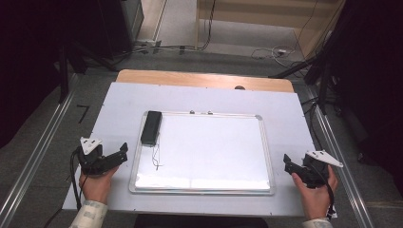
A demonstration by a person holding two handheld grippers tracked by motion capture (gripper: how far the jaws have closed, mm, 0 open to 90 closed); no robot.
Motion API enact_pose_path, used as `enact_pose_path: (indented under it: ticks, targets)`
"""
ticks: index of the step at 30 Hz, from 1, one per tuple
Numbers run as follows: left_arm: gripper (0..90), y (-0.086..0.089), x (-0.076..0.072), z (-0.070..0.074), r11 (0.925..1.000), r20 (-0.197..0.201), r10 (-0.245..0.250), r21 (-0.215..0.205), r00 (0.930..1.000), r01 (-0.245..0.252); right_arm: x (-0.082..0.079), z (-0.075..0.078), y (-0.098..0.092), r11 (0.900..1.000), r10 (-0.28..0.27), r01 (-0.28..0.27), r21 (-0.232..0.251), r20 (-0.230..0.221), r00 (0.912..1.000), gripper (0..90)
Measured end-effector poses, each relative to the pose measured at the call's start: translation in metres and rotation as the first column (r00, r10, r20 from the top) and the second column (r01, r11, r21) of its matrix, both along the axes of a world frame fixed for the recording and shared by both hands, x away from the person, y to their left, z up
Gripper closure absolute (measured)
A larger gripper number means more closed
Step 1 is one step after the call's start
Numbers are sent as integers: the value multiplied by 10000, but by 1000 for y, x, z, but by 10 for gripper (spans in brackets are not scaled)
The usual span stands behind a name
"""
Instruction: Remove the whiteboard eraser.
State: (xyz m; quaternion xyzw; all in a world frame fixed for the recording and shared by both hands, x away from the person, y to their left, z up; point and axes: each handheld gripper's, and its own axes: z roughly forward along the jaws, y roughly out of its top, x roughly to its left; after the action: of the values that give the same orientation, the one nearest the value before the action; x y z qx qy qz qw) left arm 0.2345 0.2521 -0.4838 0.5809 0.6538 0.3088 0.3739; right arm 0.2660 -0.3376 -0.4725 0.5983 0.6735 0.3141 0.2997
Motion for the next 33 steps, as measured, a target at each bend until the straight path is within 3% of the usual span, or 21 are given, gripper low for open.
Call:
enact_pose_path:
  ticks: [4, 10, 18, 33]
  targets:
    - [58, -6, 5, 5, 9999, -47, -124, 105, 9999, 124, -4, 1, 0, 10000, 75, -75, -22, -131, 9999, 214]
    - [62, -19, 19, 13, 9981, -65, -459, -407, 9989, 455, -8, 3, -3, 9999, 42, -41, 97, -49, 10000, 214]
    - [61, -31, 35, 15, 9976, 27, -578, -388, 9983, 579, -9, 4, -5, 9999, 58, -57, 159, -42, 10000, 214]
    - [62, -37, 46, 15, 9966, -41, -747, -351, 9972, 745, -8, 2, -4, 9999, 124, -122, 97, -187, 9997, 213]
